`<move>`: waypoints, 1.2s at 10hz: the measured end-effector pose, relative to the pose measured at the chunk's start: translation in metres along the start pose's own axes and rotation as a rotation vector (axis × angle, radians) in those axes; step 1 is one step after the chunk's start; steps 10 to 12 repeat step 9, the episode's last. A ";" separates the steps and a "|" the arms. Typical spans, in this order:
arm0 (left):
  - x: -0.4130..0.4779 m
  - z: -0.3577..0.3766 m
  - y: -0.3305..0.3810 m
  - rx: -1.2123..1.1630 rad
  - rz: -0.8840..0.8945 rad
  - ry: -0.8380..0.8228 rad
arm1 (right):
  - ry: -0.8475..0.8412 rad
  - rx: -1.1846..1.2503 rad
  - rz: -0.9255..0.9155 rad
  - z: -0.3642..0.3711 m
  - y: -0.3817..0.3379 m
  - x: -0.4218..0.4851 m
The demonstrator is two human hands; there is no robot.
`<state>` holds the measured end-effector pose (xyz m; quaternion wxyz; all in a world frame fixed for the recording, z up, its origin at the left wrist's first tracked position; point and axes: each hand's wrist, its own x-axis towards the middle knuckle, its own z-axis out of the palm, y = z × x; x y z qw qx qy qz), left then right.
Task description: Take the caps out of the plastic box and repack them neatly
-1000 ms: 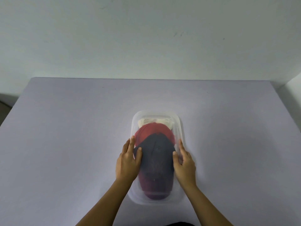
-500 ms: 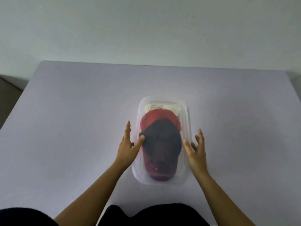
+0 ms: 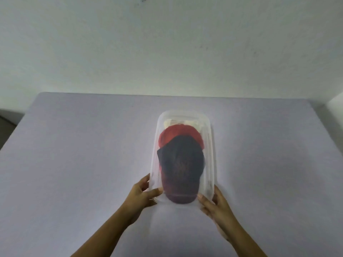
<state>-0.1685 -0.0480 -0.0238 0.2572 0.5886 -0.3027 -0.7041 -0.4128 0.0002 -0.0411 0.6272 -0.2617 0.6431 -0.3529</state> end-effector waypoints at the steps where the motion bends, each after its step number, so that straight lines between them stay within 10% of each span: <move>1: 0.035 0.001 0.030 0.017 0.009 0.007 | -0.010 0.020 -0.044 0.000 -0.030 0.031; 7: 0.126 0.019 0.109 -0.056 0.017 0.130 | -0.070 -0.056 -0.049 0.006 -0.097 0.153; 9: 0.116 0.032 0.115 0.443 0.193 0.344 | 0.164 -0.408 -0.227 0.007 -0.112 0.138; 12: 0.116 0.032 0.115 0.443 0.193 0.344 | 0.164 -0.408 -0.227 0.007 -0.112 0.138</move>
